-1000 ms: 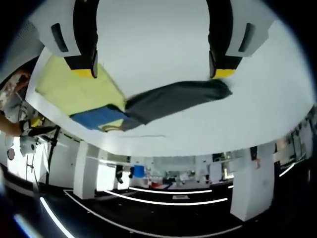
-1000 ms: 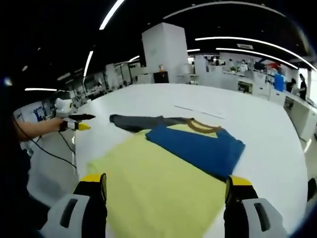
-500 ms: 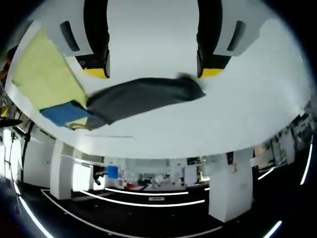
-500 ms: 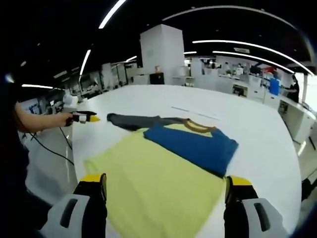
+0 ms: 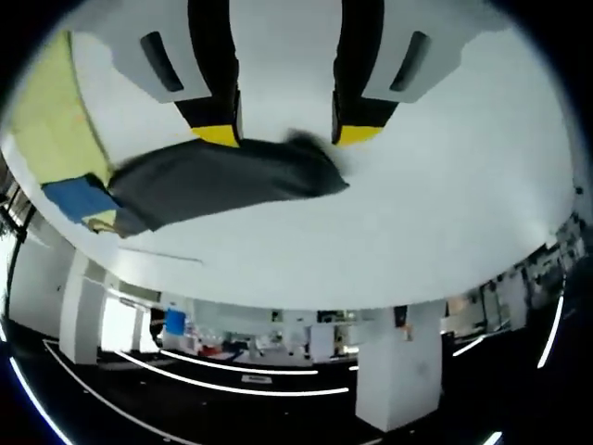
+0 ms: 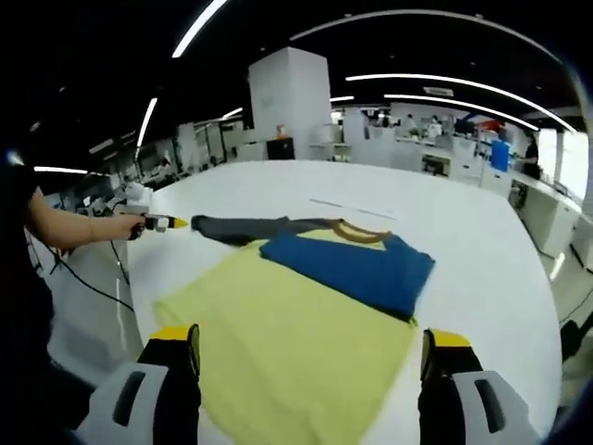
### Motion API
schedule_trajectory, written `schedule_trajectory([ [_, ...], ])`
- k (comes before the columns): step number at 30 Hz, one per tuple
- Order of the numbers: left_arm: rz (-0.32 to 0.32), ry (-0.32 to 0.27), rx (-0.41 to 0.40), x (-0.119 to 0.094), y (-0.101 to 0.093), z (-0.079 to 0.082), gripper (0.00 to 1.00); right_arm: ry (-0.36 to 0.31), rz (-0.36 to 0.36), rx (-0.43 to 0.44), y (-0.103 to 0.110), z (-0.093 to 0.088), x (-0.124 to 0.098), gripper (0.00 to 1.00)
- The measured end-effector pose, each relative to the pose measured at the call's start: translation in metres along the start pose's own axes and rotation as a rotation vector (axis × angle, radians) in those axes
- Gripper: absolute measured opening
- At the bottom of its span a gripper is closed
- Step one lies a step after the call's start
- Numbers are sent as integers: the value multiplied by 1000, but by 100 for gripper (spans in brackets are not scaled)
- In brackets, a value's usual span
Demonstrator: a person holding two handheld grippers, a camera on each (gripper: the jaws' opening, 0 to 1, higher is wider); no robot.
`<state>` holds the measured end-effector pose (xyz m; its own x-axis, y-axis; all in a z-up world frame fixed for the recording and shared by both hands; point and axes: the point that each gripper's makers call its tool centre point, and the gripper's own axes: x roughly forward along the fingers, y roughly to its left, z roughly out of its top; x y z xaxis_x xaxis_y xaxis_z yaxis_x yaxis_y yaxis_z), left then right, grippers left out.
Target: Fold the garment on the visible template until the final outline fits inside the template.
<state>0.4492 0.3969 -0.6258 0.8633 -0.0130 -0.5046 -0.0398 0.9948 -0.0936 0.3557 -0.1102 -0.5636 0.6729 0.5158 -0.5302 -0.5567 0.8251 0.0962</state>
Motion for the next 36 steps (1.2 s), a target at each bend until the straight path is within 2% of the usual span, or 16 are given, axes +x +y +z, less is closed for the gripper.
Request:
schedule_trajectory([
  [9,15,18,-20,15,7,-5,28,-2,-40,34,-8,-3,-4,96],
  [15,51,19,-18,21,13,-1,18,10,-49,41,-7,-8,-3,96],
  [17,60,35,-34,24,14,-3,17,20,-51,39,-6,-11,-3,96],
  [19,71,49,-13,25,15,-6,14,24,-56,36,-7,-12,-4,95],
  [23,65,74,-61,28,14,-13,9,17,-65,44,-9,-11,-5,95],
  [32,38,76,-67,30,14,-13,0,31,-78,51,-10,-18,-5,92],
  [36,32,83,-76,27,16,-14,0,37,-71,39,-8,-19,-4,92],
])
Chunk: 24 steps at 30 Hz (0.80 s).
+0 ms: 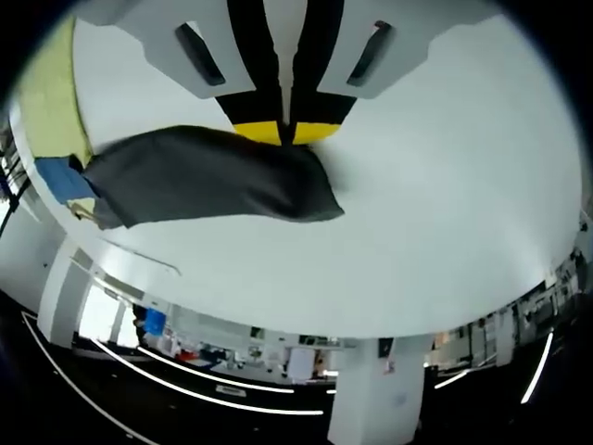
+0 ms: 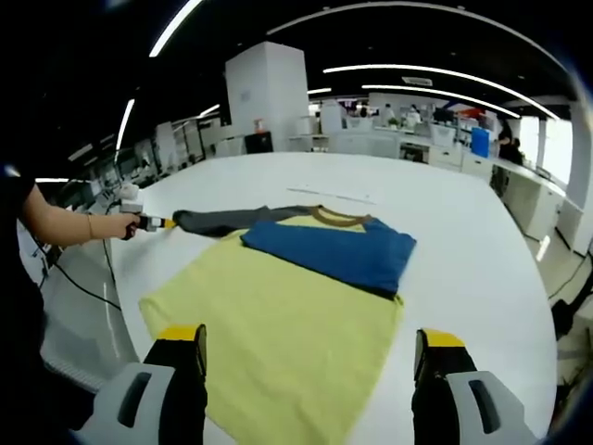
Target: Fold the garment on the visible template until the final outline fits inside the template.
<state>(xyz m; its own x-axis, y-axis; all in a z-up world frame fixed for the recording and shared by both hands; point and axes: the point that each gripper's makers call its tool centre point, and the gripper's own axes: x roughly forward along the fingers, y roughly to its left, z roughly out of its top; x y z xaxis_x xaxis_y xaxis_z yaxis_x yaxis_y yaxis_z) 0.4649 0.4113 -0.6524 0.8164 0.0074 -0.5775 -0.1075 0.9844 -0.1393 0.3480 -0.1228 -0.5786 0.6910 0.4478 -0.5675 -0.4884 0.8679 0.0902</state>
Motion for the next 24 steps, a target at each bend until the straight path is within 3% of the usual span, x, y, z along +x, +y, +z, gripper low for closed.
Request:
schedule_trajectory([
  [5,4,-3,-9,-8,7,1,0,-14,6,-7,2,4,-1,93],
  [7,-8,-7,-110,-11,7,1,0,-19,6,-10,1,5,-3,94],
  [8,-13,-21,-122,-13,8,3,0,-20,7,-10,0,5,-4,95],
  [11,25,-6,-43,-18,18,2,0,-23,9,-10,-1,6,-5,96],
  [16,30,-1,-62,-19,26,0,0,-27,9,-5,0,6,-7,97],
  [21,59,19,-28,-17,29,-4,0,-24,8,-6,1,5,-8,97],
  [24,71,2,-53,-17,30,-3,14,-24,6,-5,2,5,-8,97],
])
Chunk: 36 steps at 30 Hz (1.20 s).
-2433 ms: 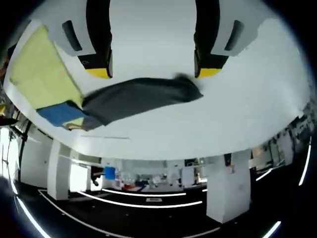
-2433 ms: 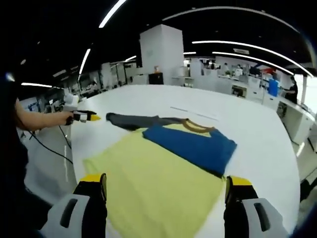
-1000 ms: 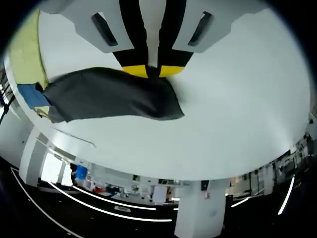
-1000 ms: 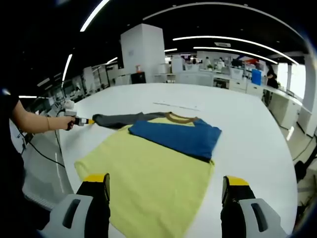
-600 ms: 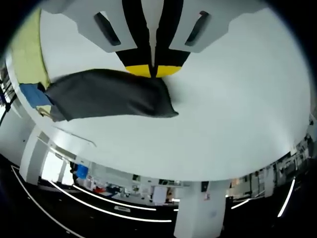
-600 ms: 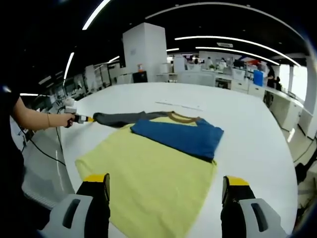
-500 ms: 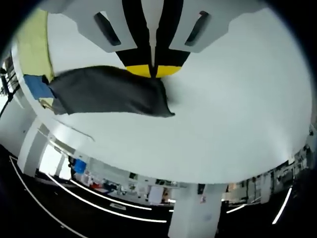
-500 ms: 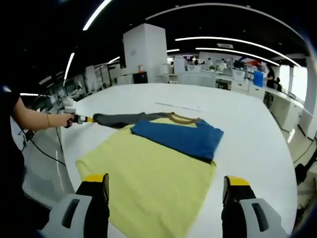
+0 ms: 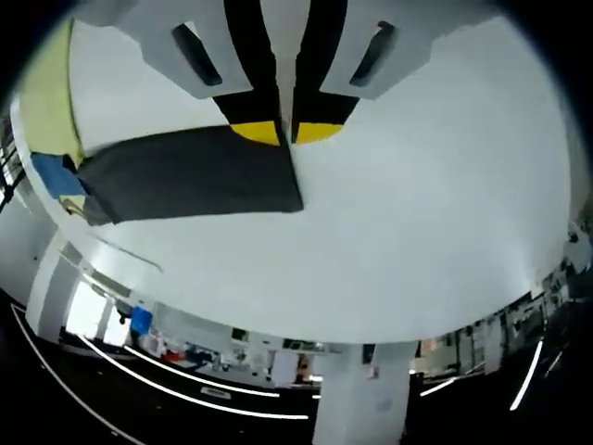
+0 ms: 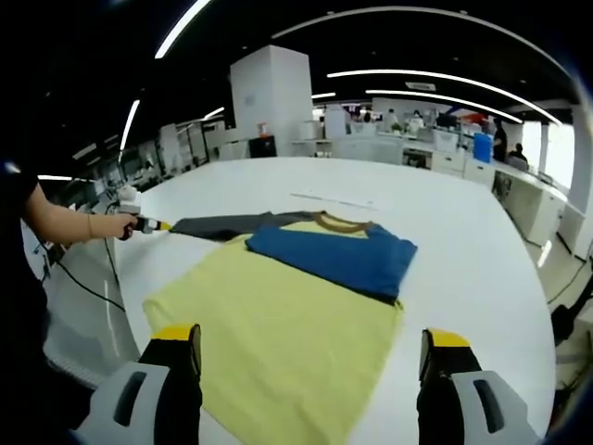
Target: Fold the garment on the visible template until the final outline fits inside the template.
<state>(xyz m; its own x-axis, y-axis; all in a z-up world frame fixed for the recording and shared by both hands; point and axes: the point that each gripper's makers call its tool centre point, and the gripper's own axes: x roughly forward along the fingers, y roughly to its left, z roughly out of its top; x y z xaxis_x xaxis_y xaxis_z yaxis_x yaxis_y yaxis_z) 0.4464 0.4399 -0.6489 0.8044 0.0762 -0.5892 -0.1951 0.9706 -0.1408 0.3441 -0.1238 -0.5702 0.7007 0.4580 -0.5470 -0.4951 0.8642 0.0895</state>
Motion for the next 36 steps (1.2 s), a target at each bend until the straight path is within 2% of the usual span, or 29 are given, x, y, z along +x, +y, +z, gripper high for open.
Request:
schedule_trajectory([
  [3,-10,-20,-7,1,-5,2,26,0,-2,3,0,-1,-1,97],
  [8,-14,5,60,3,-15,-3,25,1,-7,5,-1,-2,-2,97],
  [11,9,14,132,4,-15,-6,23,-3,-11,4,-3,-2,-3,97],
  [16,11,1,104,6,-15,-5,22,-2,-22,0,-6,-1,-5,97],
  [20,81,22,99,3,-6,-7,15,3,-28,0,-6,-3,-6,97],
  [22,75,30,101,2,-12,-9,13,8,-32,-6,-7,-5,-5,97],
  [24,100,34,63,1,-11,-10,12,18,-33,-11,-7,-6,-4,97],
  [30,112,43,49,1,-10,-9,9,5,-30,-10,-6,-4,-5,98],
  [32,106,40,20,0,-9,-9,6,4,-31,-8,-6,-4,-5,98],
  [34,114,30,-48,0,-8,-9,0,3,-31,-9,-6,-4,-5,98],
  [36,110,27,-46,2,-6,-8,1,-4,-28,-8,-5,-2,-5,98],
])
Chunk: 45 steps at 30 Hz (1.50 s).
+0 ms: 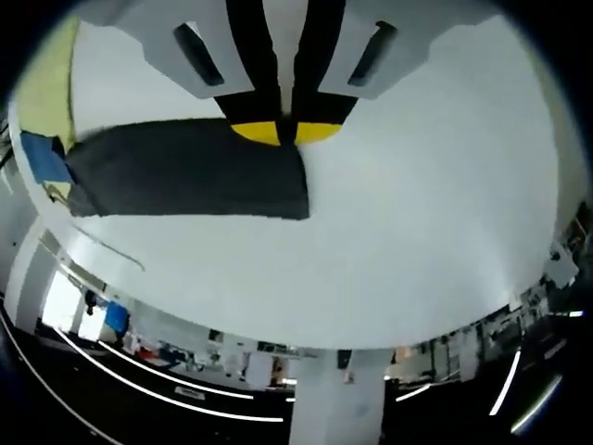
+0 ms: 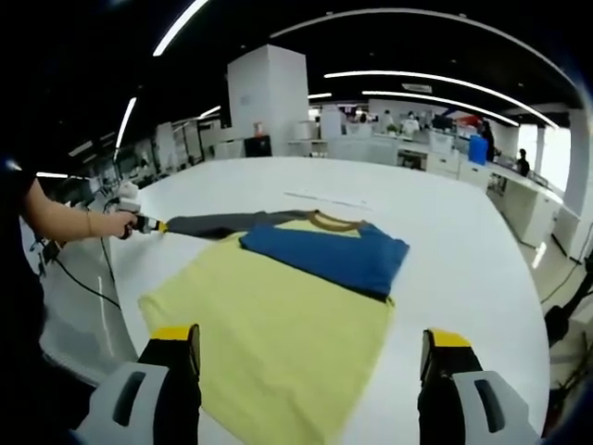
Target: Fold the garment on the visible template until the final outline fits inside the template.
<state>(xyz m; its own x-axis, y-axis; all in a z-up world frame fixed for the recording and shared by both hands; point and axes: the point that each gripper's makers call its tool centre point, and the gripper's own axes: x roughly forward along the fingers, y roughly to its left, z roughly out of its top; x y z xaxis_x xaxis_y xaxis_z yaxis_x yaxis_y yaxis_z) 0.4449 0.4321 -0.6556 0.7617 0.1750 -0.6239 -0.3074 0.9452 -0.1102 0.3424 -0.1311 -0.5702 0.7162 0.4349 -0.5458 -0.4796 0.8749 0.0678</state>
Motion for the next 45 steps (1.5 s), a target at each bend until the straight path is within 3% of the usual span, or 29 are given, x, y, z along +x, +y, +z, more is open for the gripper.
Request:
schedule_trajectory([
  [3,-5,0,24,0,-1,1,0,-8,6,-3,1,2,0,99],
  [13,-36,-44,-53,-4,-3,14,0,-12,8,-9,4,4,0,99],
  [28,-81,-93,-86,-20,-16,28,0,-34,17,-26,1,10,-5,99],
  [31,-121,-106,-138,-25,-25,32,1,-37,23,-25,2,11,-6,99],
  [45,-224,-163,-125,-43,-60,53,1,-44,45,-36,8,11,-6,99],
])
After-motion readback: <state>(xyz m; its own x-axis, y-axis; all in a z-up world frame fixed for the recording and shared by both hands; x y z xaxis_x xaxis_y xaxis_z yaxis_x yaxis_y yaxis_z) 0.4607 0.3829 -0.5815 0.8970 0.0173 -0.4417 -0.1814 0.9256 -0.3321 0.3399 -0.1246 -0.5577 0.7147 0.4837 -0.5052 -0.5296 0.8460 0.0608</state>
